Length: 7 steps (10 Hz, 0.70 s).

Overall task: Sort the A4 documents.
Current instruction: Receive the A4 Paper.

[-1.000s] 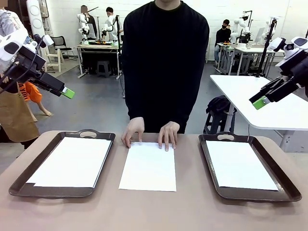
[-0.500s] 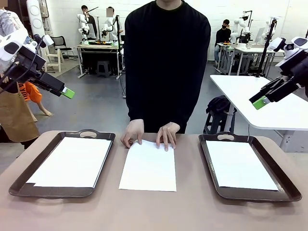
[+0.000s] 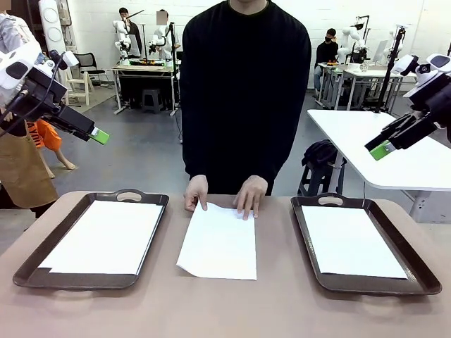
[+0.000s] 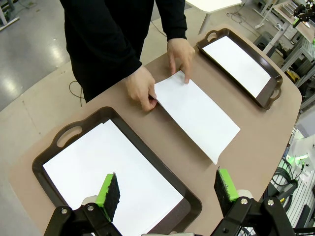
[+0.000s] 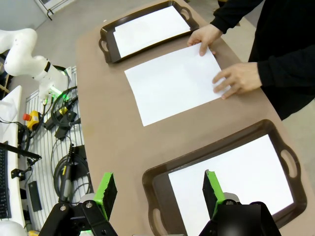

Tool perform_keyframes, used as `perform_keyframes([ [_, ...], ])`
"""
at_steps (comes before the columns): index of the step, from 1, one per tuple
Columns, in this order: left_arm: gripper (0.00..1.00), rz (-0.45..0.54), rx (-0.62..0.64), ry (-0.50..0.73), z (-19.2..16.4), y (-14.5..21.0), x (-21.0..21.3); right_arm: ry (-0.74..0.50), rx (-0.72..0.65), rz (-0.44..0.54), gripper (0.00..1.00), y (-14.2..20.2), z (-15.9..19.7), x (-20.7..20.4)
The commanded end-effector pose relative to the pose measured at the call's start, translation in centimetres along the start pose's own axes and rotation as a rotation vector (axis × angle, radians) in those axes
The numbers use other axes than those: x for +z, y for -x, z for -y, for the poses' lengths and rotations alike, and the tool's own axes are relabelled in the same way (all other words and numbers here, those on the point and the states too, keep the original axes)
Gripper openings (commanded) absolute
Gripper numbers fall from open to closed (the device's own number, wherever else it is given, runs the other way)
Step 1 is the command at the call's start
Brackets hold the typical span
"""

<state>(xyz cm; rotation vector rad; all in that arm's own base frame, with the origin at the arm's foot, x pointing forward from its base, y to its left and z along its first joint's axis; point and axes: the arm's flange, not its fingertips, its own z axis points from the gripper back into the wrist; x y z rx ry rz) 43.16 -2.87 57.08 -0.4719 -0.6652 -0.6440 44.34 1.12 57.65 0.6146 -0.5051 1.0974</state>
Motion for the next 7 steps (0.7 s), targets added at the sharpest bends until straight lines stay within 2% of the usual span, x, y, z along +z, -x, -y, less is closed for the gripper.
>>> perform_keyframes([
  [1,1.00,0.004,-0.011,0.005,-0.19,0.08,0.08,0.003,0.007,0.011,0.92,-0.10,0.05,-0.10],
  [7,1.00,0.004,-0.011,0.005,-0.19,0.08,0.08,0.003,0.007,0.011,0.92,-0.10,0.05,-0.10],
])
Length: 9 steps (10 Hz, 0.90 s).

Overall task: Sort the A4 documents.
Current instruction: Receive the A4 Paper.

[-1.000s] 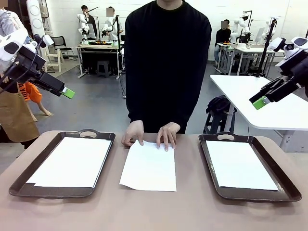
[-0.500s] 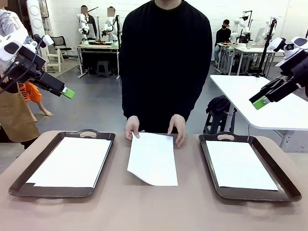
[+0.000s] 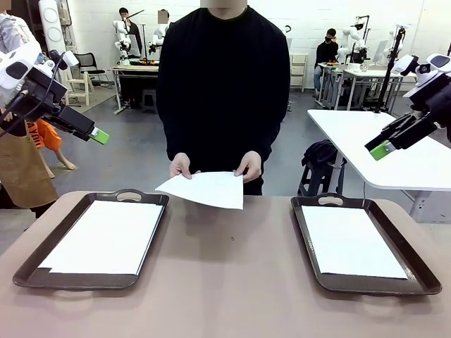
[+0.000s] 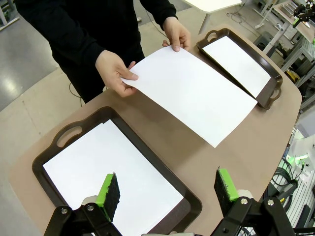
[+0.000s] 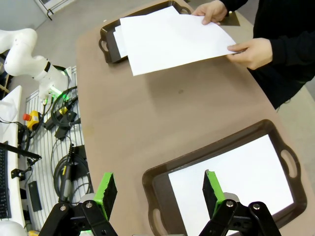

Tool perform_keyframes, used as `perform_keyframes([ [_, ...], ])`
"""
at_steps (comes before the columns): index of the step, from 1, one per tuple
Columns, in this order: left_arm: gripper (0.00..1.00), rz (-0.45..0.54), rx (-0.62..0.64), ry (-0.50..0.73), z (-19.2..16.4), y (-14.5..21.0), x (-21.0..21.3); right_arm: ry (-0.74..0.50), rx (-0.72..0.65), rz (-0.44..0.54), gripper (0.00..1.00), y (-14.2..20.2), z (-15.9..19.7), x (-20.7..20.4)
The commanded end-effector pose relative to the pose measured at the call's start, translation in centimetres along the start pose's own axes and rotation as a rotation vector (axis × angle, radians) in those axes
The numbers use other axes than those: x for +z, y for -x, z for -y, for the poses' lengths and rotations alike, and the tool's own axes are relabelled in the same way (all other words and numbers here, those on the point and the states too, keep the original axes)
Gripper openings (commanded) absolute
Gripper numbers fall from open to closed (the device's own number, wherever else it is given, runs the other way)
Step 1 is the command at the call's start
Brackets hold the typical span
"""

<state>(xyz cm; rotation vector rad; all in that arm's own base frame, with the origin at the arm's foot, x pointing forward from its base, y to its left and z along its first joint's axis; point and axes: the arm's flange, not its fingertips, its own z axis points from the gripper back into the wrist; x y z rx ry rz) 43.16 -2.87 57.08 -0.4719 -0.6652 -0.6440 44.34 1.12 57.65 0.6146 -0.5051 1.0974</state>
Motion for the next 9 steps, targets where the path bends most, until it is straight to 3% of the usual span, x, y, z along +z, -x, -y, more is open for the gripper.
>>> perform_keyframes([
  [1,1.00,0.004,-0.011,0.005,-0.19,0.08,0.08,0.003,0.007,0.011,0.92,-0.10,0.05,-0.10],
  [9,1.00,0.004,-0.011,0.005,-0.19,0.08,0.08,0.003,0.007,0.011,0.92,-0.10,0.05,-0.10],
])
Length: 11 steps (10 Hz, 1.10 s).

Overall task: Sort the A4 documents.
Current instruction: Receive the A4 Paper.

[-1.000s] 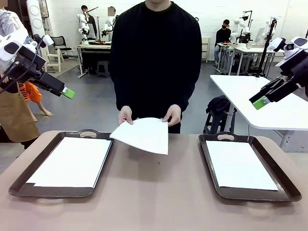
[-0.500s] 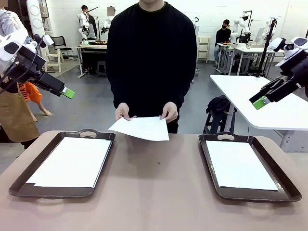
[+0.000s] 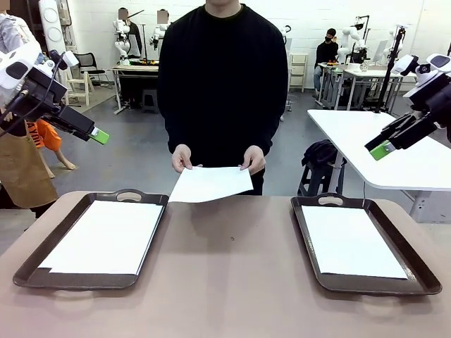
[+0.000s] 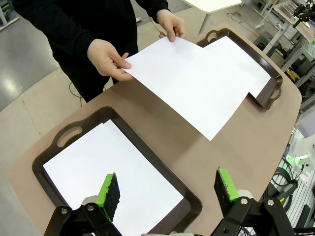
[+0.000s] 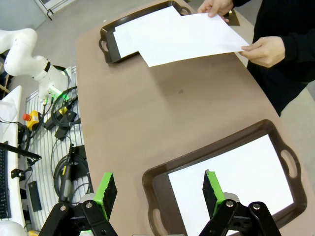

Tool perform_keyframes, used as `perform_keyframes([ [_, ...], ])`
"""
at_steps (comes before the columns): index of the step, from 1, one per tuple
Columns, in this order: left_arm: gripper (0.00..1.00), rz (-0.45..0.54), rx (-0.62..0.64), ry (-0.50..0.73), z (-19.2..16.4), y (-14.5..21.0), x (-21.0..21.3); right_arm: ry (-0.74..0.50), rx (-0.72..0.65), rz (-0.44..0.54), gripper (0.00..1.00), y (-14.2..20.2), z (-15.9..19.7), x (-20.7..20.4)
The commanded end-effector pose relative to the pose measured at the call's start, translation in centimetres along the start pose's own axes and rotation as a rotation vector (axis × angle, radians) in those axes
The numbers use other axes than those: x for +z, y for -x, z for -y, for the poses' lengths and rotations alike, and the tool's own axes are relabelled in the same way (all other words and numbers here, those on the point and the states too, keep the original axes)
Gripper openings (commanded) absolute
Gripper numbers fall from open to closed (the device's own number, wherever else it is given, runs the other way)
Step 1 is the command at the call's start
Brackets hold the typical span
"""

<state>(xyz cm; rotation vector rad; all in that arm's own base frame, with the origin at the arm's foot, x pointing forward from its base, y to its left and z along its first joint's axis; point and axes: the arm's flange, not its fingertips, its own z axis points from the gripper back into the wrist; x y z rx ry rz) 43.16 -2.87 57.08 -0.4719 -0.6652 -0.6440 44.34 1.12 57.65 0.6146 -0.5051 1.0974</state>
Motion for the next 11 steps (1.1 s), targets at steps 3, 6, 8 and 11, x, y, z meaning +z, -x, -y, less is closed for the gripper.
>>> perform_keyframes([
  [3,1.00,0.004,-0.011,0.005,-0.19,0.08,0.08,0.003,0.007,0.011,0.92,-0.10,0.05,-0.10],
  [6,1.00,0.004,-0.011,0.005,-0.19,0.08,0.08,0.003,0.007,0.011,0.92,-0.10,0.05,-0.10],
  [8,1.00,0.004,-0.011,0.005,-0.19,0.08,0.08,0.003,0.007,0.011,0.92,-0.10,0.05,-0.10],
  [11,1.00,0.004,-0.011,0.005,-0.19,0.08,0.08,0.003,0.007,0.011,0.92,-0.10,0.05,-0.10],
])
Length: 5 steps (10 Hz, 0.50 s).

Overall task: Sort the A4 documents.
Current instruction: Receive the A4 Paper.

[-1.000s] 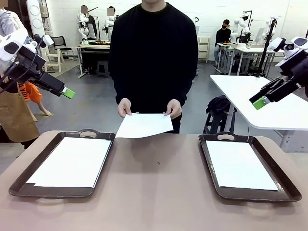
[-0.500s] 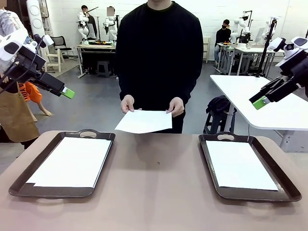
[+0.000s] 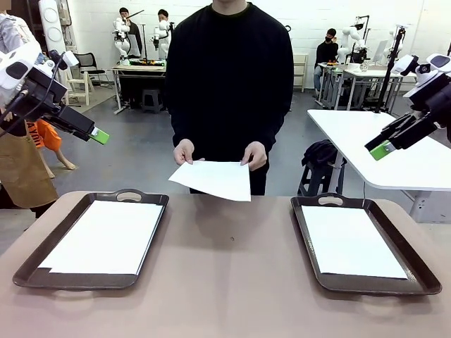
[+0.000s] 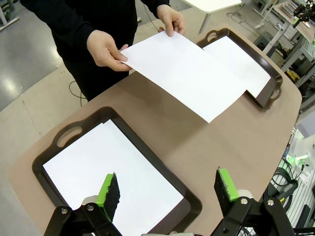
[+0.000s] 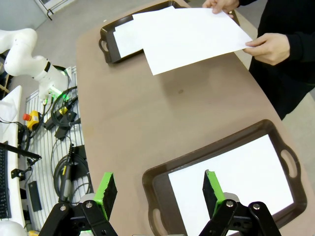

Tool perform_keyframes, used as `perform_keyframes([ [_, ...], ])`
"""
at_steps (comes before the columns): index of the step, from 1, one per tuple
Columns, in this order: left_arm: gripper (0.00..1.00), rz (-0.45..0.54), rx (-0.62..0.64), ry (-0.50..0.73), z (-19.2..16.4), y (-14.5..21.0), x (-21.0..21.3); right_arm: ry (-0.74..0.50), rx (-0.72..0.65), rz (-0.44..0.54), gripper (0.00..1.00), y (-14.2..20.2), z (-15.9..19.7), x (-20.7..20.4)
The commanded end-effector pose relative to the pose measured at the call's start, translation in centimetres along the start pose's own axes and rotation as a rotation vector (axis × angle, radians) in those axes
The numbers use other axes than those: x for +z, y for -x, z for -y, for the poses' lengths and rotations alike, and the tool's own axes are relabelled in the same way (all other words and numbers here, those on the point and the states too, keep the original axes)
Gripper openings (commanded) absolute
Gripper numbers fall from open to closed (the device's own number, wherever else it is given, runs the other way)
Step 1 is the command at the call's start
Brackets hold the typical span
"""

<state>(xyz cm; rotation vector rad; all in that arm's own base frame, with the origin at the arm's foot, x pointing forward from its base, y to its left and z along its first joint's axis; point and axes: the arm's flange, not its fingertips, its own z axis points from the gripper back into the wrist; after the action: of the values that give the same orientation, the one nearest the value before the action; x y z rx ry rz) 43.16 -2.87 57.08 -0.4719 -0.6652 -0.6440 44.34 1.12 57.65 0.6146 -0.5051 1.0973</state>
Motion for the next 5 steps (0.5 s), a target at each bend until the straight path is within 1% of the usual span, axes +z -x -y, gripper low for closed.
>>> perform_keyframes([
  [1,1.00,0.004,-0.011,0.005,-0.19,0.08,0.08,0.003,0.007,0.011,0.92,-0.10,0.05,-0.10],
  [5,1.00,0.004,-0.011,0.005,-0.19,0.08,0.08,0.003,0.007,0.011,0.92,-0.10,0.05,-0.10],
])
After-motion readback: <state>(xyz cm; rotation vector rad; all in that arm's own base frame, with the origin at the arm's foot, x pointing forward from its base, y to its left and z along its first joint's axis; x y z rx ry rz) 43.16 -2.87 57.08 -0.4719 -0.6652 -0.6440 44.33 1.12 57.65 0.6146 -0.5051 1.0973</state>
